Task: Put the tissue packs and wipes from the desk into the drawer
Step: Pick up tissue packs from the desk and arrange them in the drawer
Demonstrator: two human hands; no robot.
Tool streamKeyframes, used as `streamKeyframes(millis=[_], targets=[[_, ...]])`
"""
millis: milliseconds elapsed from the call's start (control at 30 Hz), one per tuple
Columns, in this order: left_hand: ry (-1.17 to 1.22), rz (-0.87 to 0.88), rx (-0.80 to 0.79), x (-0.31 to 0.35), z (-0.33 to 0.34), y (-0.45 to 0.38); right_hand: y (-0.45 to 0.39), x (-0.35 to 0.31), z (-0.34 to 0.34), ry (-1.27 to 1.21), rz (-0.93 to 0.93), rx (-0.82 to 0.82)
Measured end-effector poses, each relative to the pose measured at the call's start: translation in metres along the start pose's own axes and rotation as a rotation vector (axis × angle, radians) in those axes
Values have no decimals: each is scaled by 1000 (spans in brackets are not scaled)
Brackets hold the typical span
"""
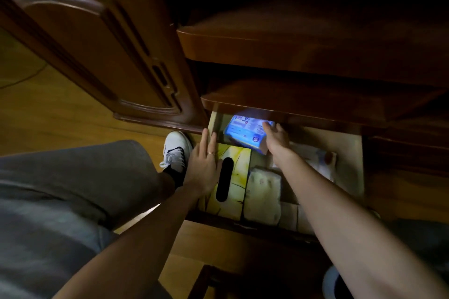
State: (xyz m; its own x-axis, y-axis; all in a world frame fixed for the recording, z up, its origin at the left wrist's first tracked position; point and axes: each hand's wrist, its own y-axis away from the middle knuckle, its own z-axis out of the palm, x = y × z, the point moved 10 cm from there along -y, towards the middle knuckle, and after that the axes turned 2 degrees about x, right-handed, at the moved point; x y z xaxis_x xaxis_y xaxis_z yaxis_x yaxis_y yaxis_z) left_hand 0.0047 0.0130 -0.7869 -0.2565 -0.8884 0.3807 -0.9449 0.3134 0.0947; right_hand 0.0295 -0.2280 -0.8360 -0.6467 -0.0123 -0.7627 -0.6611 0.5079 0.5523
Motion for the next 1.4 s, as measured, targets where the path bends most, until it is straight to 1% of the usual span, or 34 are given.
streamKeyframes(millis=[133, 200, 367, 433, 533, 667, 700, 800, 867, 933, 967, 1033, 1133, 1267, 1333, 1400], targets=[[-32, -25, 6, 0, 0, 0, -11, -6, 35, 241, -64, -22], [-48, -20, 1, 0, 1, 0, -13, -7, 45, 295, -87, -62], [-59, -24, -10, 2, 1, 0, -10, -10, 39, 434, -143, -146], [-96, -16, -22, 3, 1, 1, -6, -9, 39, 415, -175, -173], [-146, -28, -77, 3, 2, 1, -1, -5, 37, 331, -151, -216], [-176, -64, -157, -1, 9, 1, 14, 1, 45, 195, -106, -351], [-183, -76, -169, -3, 10, 1, 15, 0, 42, 198, -122, -347], [-212, -86, -190, -4, 14, 1, 9, -10, 20, 296, -237, -221], [-211, -97, -198, -4, 16, -1, 6, -8, 13, 355, -255, -186], [-207, -108, -199, -5, 18, -1, 6, -5, 17, 334, -255, -167], [-205, -109, -197, -5, 18, -1, 7, -3, 21, 296, -244, -166], [-195, -110, -193, -5, 18, -1, 9, 4, 29, 209, -157, -180], [-182, -106, -194, -5, 18, -1, 3, 16, 37, 210, -1, -182], [-137, -110, -192, -4, 13, 0, -1, 14, 36, 78, 97, -178], [-139, -107, -185, -1, 11, 0, 0, 19, 30, 68, 134, -185], [-119, -107, -186, 0, 8, -1, 1, 17, 21, 60, 97, -153]])
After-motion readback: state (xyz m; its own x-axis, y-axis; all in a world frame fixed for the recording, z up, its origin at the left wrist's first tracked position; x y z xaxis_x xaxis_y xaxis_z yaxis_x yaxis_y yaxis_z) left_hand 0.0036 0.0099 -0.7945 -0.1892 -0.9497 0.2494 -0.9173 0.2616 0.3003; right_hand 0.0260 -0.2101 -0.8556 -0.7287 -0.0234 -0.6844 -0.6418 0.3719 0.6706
